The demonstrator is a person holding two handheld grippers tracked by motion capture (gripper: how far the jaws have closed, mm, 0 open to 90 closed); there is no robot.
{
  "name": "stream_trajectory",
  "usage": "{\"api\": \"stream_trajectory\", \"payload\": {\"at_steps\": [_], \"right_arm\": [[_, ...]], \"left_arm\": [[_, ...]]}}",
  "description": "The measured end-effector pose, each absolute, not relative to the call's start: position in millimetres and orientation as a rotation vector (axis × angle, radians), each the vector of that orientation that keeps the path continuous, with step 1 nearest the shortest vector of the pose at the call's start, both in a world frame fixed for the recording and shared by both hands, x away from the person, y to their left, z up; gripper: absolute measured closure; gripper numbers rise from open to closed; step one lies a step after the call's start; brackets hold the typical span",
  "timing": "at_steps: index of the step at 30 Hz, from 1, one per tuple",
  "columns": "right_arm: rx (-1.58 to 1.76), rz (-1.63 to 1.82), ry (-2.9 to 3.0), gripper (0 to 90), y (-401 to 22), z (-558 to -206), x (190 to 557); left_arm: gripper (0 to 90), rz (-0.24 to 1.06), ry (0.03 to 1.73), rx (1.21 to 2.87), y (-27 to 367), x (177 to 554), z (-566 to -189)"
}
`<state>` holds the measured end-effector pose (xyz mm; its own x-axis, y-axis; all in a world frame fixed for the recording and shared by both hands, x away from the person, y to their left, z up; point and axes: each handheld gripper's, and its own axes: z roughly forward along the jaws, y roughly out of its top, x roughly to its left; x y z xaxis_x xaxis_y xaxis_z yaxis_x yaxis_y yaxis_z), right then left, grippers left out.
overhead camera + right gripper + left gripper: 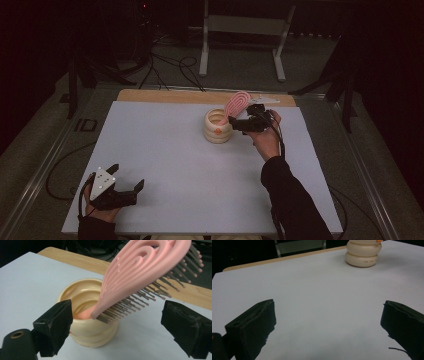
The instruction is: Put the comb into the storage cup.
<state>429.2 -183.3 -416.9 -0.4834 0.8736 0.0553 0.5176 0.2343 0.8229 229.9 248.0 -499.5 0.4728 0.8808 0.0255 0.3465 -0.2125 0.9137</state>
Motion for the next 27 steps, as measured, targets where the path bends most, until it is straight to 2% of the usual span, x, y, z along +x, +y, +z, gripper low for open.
{"api": "stream_trajectory", "payload": {"at_steps": [27], "right_arm": [[1.256,1.156,2.044,8.6,-211,-426,395]], "left_arm": [[0.7,0.713,1.044,1.771,247,230,-499]]}}
